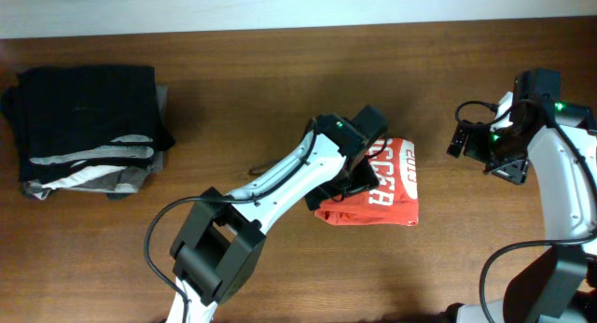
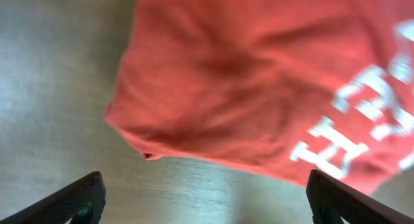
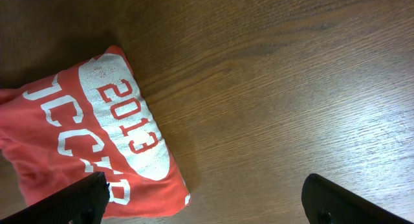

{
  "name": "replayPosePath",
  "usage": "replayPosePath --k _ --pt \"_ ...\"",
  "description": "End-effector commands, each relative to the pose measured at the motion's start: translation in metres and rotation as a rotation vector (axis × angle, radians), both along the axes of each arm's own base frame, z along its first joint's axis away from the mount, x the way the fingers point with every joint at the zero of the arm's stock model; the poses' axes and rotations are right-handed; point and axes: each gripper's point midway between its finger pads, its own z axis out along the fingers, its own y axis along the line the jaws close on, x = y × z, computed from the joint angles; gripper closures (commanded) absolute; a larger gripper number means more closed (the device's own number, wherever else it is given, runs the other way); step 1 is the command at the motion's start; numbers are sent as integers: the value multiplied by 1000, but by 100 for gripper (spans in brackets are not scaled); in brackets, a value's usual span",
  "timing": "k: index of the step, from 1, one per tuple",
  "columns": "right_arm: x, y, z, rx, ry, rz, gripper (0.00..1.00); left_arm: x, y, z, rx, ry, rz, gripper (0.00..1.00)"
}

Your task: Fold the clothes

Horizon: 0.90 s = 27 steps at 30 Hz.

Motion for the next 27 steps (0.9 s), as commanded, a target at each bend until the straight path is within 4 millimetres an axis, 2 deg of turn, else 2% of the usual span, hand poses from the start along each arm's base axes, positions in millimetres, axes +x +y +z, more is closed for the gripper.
replayPosePath --k 1,14,23,24,27 --pt "2 -4 7 -15 -16 -17 1 -6 10 -3 28 33 143 1" --pt "2 -4 7 -15 -16 -17 1 -12 15 -37 38 57 316 1" --pt "2 -4 7 -15 -16 -17 1 -21 10 -69 -24 85 313 1" --pt "2 -4 7 -15 -16 -17 1 -22 12 -72 -22 85 314 2" --pt "2 -4 7 -15 -16 -17 1 -24 16 -77 -8 85 314 18"
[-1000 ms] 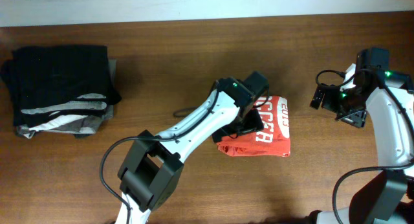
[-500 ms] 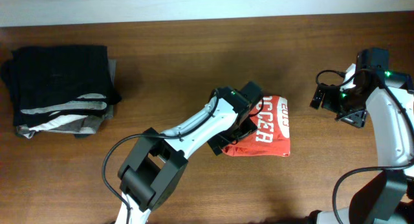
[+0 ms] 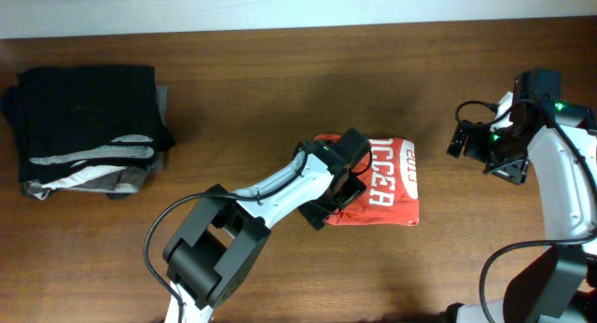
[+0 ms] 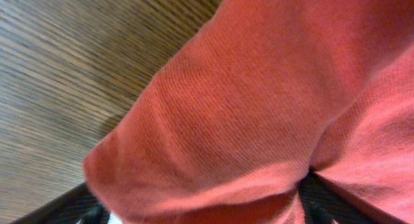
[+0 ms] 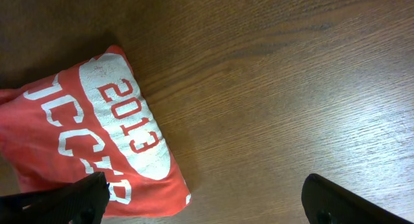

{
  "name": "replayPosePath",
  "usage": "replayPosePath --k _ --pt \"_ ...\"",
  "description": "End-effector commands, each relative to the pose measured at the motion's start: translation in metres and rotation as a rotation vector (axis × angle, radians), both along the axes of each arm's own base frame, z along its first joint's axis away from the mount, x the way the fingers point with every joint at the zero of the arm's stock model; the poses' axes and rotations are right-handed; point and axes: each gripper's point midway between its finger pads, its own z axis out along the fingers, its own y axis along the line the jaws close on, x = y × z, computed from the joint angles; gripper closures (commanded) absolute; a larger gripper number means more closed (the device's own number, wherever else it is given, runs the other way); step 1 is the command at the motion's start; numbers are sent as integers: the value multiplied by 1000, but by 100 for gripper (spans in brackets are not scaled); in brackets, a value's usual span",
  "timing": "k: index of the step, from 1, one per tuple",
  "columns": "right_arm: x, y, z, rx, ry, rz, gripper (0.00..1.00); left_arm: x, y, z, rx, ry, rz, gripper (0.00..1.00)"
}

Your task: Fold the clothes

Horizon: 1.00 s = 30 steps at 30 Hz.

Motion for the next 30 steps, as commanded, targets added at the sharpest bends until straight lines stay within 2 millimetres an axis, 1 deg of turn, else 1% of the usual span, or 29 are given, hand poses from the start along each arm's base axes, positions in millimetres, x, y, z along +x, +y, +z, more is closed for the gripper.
replayPosePath --k 1,6,9,11,17,21,30 --pt "2 -4 7 -15 -16 -17 1 -16 15 -19 55 55 4 21" --pt "2 -4 7 -15 -16 -17 1 -18 17 -20 61 59 -4 37" --pt "2 -4 7 -15 -16 -17 1 -18 17 -20 60 54 -37 43" --pt "2 -4 7 -15 -16 -17 1 -17 19 -21 68 45 -54 44" --pt "2 -4 7 -15 -16 -17 1 -10 36 -24 159 -8 -101 45" --pt "2 -4 7 -15 -16 -17 1 -9 38 -24 166 -23 -151 45" --pt "2 -4 7 -15 -16 -17 1 -7 40 -33 182 -25 -152 45"
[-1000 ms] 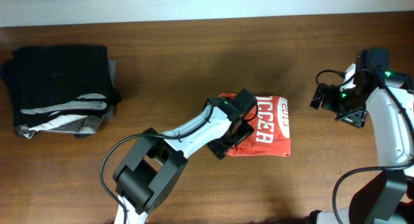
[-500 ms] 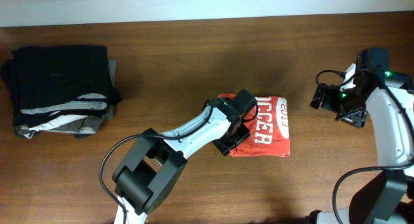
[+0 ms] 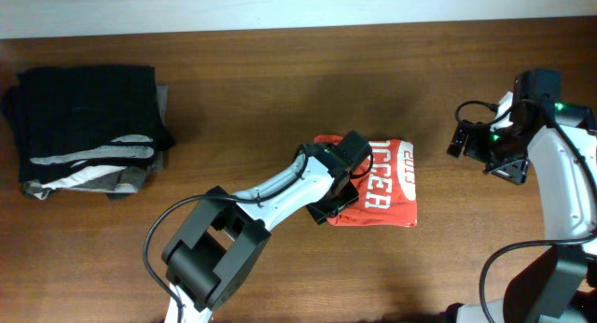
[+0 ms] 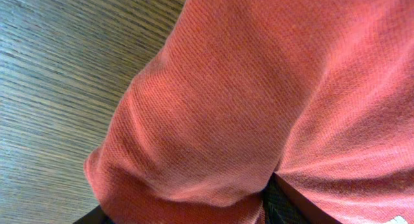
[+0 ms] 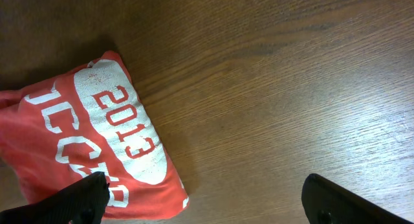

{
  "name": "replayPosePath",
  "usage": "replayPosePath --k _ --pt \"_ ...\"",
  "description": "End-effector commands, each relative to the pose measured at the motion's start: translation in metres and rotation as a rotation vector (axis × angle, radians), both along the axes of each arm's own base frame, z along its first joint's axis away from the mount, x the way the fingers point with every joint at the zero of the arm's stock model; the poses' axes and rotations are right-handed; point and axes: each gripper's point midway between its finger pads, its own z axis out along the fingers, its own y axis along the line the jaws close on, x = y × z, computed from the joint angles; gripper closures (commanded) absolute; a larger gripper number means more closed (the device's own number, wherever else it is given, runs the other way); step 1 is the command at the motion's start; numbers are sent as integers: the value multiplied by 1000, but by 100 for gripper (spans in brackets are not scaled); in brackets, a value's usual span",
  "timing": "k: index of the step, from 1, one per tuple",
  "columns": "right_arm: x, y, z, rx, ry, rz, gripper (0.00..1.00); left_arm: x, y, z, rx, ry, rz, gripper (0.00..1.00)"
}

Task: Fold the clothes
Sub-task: 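Lift and rotate the folded bundle with the left gripper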

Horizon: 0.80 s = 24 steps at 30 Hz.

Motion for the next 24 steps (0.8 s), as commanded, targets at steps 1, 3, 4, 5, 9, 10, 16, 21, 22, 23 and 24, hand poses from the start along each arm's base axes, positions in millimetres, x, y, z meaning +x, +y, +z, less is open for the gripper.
replayPosePath --k 1,3,4,5,9,10,16,21,22,23,24 --pt "2 -4 7 -15 -16 -16 1 -8 30 -32 134 22 -8 45" --pt "2 -4 7 -15 -16 -16 1 -7 27 -33 125 19 -8 45" --pt "2 -4 7 -15 -16 -16 1 -7 26 -33 115 20 -8 45" --pt "2 -4 7 -15 -16 -16 1 -7 24 -33 106 22 -8 45" --pt "2 -4 7 -15 -16 -16 1 -6 21 -33 95 19 -8 64" --pt "2 -4 7 -15 -16 -16 1 -6 21 -33 94 18 -8 73" --pt "2 -4 7 -15 -16 -16 1 -4 23 -33 105 8 -8 83" --pt "2 -4 7 -15 -16 -16 1 6 32 -33 157 -55 -40 99" --pt "2 -4 7 -15 -16 -16 1 11 33 -33 171 -80 -70 99" --pt "2 -4 7 -15 -16 -16 1 17 36 -32 187 -111 -113 100" --pt "2 -4 7 -15 -16 -16 1 22 38 -32 198 -133 -153 99"
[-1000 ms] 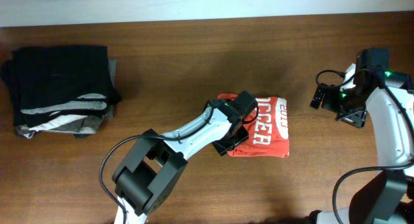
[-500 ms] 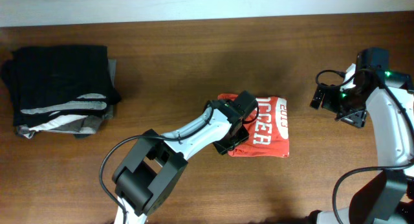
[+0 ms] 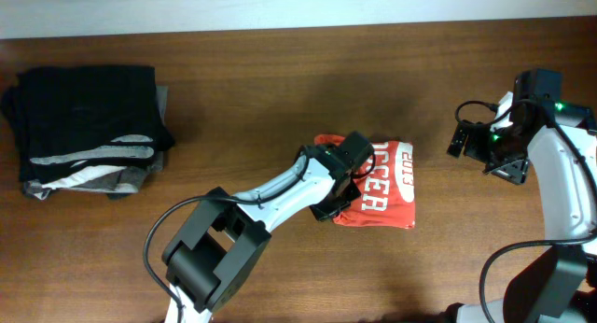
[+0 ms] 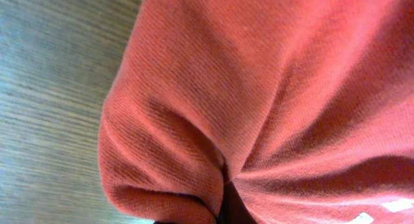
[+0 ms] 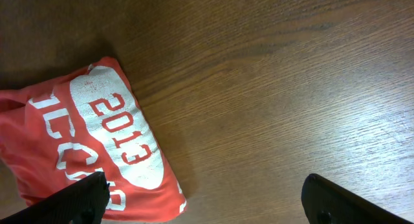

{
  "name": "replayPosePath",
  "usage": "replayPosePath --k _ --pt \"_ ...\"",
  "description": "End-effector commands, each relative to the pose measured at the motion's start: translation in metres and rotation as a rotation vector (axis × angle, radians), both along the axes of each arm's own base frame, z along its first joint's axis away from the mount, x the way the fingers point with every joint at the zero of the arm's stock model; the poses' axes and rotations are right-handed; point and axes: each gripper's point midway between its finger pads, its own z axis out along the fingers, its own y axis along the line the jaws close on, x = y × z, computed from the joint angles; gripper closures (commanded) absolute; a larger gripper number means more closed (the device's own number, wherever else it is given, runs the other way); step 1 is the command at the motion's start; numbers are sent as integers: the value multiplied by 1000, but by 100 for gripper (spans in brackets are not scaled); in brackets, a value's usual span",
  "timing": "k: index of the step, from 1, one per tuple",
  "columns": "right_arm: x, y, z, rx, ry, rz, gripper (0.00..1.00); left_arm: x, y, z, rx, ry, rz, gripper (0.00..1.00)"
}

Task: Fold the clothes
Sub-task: 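Lift and rotate the folded bundle with the left gripper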

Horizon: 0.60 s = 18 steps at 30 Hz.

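A folded red shirt with white lettering "2013" lies on the wooden table, right of centre. My left gripper sits on the shirt's left edge. In the left wrist view the red fabric fills the frame and bunches into a pinched crease at the bottom centre; the fingers are hidden under the cloth. My right gripper hangs open over bare wood to the right of the shirt, with nothing between its fingers.
A stack of folded clothes, black on top of grey and white, rests at the table's far left. The right arm's base stands at the right edge. A pale wall strip runs along the table's back edge.
The left gripper has pushed further into the shirt's left edge and the cloth now bunches into a tighter crease there. The shirt has shifted slightly on the table. The right arm has not moved.
My left gripper was open above the shirt's left part, fingers spread wide. It then came down at the left edge with cloth between the fingers. The fingers closed in and the fabric now lies gathered and pinched. The right gripper has stayed open throughout.
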Motion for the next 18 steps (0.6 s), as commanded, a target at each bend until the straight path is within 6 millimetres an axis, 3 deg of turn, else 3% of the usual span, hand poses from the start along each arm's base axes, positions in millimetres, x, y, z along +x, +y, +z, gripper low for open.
replayPosePath --k 1,6,13,15,18 --pt "2 -4 7 -15 -16 -17 1 21 45 -30 215 -107 -133 99" --pt "2 -4 7 -15 -16 -17 1 53 58 -19 279 -197 -359 86" --pt "2 -4 7 -15 -16 -17 1 76 70 -9 258 -204 -374 30" --pt "2 -4 7 -15 -16 -17 1 82 69 -2 252 -214 -364 23" --pt "2 -4 7 -15 -16 -17 1 93 62 15 231 -236 -354 21"
